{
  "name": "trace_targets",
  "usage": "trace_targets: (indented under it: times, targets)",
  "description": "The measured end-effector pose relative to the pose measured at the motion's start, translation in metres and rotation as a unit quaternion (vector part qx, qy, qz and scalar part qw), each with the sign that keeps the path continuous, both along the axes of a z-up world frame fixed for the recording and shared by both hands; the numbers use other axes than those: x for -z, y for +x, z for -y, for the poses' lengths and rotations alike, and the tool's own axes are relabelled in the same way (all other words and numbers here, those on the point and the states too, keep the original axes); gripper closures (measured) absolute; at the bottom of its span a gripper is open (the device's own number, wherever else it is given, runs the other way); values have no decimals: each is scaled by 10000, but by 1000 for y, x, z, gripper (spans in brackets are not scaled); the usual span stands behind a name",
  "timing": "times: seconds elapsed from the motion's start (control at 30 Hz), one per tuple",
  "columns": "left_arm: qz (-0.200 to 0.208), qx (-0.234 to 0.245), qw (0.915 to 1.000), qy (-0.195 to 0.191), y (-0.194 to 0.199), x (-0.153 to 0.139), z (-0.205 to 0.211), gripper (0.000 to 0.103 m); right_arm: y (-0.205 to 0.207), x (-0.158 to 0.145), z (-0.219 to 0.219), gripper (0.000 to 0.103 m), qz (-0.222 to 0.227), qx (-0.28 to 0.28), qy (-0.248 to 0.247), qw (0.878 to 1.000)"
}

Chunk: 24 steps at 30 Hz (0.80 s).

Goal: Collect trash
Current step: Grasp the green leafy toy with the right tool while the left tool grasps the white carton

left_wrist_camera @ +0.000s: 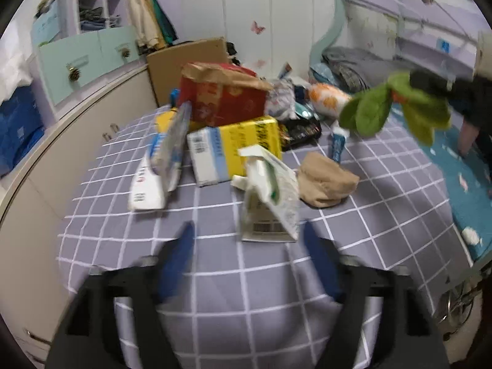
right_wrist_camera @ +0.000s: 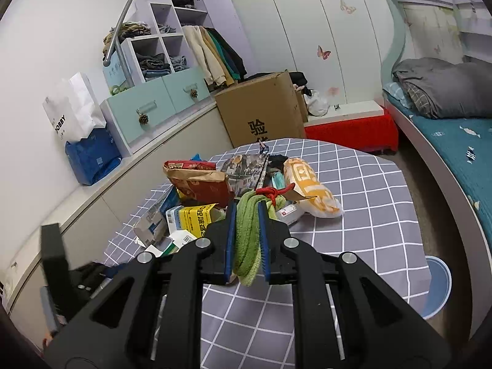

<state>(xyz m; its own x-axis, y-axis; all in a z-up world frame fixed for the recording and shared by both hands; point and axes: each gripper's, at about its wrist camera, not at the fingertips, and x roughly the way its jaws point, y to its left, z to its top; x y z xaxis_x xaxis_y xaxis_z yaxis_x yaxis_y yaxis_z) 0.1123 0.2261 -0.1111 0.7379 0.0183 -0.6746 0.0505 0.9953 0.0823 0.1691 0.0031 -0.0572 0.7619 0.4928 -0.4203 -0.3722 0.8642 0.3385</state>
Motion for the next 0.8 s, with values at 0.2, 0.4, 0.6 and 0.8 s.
trace_targets:
  times: [0.2,0.4,0.6,0.8]
  targets:
    - [-25,-140,9996,261,10,5,-3,28,-6,-1,-9,89,52,-91,-1,9999]
    - [-19,-32,9993,367,25,8,5,49,-10,1,-9,89,25,-69,-136,9999]
    - [17,-117,9998,157,16,-4,-1,57,-14,3,-6,89,-13,-38,-157,9999]
    - [-186,105,9960,-866,21,-2,-6,57,-16,5,-10,89,-16,-53,-178,9998]
